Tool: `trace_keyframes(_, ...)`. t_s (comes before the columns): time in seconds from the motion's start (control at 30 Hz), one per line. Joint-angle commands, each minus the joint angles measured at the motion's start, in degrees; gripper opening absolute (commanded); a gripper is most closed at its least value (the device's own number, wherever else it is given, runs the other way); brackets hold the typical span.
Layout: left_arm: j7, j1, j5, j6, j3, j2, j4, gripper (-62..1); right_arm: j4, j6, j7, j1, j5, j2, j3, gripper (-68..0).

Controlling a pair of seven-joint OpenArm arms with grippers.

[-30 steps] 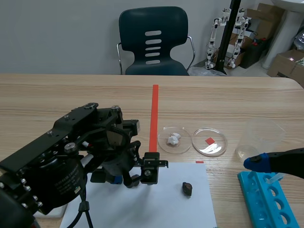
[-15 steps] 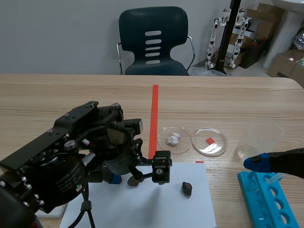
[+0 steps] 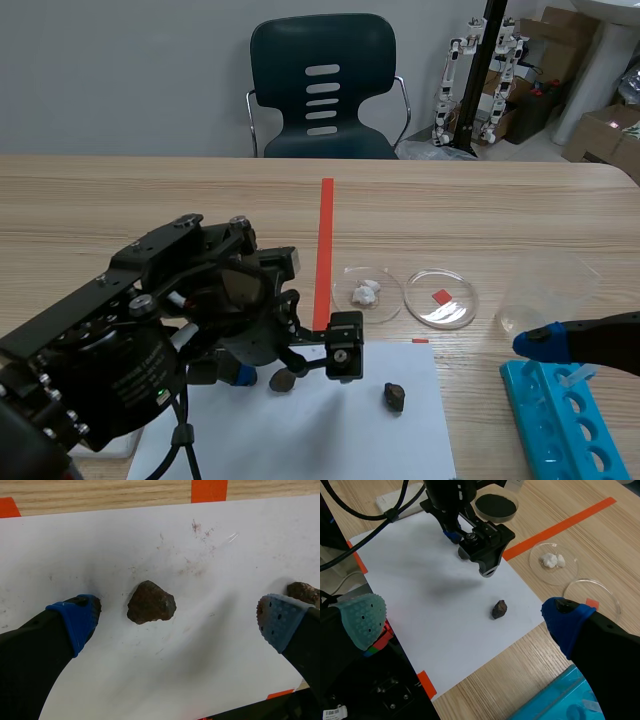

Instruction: Put the middle mineral back

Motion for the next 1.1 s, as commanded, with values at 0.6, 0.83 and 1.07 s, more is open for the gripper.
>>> trace_keyframes(0.6,-10.5,7.4,0.3,-1.7,0.0,-4.8,10.9,1.4,0.3,0.0,0.7,0.1,0.6,0.7,0.1,0.4)
trace_keyframes(0.83,-10.5,7.4,0.3,-1.7,0.0,-4.8,10.9,1.4,0.3,0.0,0.7,0.1,0.6,0.7,0.1,0.4)
trace_keyframes(1.07,-10.4,7.4,0.3,-1.7,0.0,-4.8,10.9,1.4,0.3,0.0,0.7,0.1,0.6,0.7,0.1,0.4)
